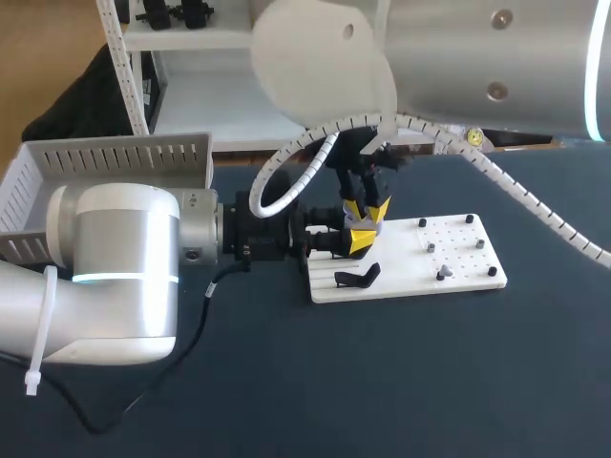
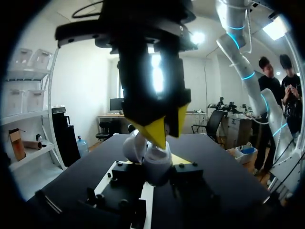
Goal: Pick up each earbud case from the left stands, insert the matching earbuds, close the lid, and place the case in the box.
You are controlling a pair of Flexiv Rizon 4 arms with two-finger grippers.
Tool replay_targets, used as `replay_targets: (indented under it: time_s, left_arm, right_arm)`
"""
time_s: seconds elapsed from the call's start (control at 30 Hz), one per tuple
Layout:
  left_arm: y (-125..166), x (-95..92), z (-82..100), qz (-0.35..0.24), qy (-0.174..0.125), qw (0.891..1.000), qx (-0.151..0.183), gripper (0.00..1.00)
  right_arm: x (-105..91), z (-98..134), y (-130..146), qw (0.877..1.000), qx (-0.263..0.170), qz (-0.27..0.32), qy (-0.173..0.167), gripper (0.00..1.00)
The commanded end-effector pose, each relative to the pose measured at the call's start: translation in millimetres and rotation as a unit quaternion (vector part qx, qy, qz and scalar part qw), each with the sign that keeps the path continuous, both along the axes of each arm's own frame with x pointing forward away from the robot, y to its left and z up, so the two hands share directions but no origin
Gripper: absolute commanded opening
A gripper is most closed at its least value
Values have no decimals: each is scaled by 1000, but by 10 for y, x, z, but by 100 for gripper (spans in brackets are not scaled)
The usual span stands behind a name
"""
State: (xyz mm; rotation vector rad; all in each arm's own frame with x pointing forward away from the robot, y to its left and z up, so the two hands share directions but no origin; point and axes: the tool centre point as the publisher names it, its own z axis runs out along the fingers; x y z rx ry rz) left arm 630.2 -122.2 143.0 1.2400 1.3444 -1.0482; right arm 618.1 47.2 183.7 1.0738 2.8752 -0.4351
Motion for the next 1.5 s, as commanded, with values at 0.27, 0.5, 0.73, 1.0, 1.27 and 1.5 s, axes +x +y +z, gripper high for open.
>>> replay_targets:
  time_s: [0.27,0.5,0.73,1.0,1.27,1.5]
  left_arm:
    - [-1,-7,-12,1,-2,1000,-2,0]
    - [-1,-7,-12,1,-2,1000,-2,0]
    - [-1,-7,-12,1,-2,1000,-2,0]
    - [-1,-7,-12,1,-2,1000,-2,0]
    - [-1,-7,-12,1,-2,1000,-2,0]
    - [-1,-7,-12,1,-2,1000,-2,0]
  right_arm:
    - [29,-36,23,1000,1,-4,5,0]
    - [26,-16,42,1000,3,-3,3,26]
    - [10,44,65,1000,4,0,-2,31]
    - [-73,185,68,1000,16,0,-16,35]
    - [-221,275,136,999,29,2,-21,33]
    - [-348,193,111,999,30,-2,-10,31]
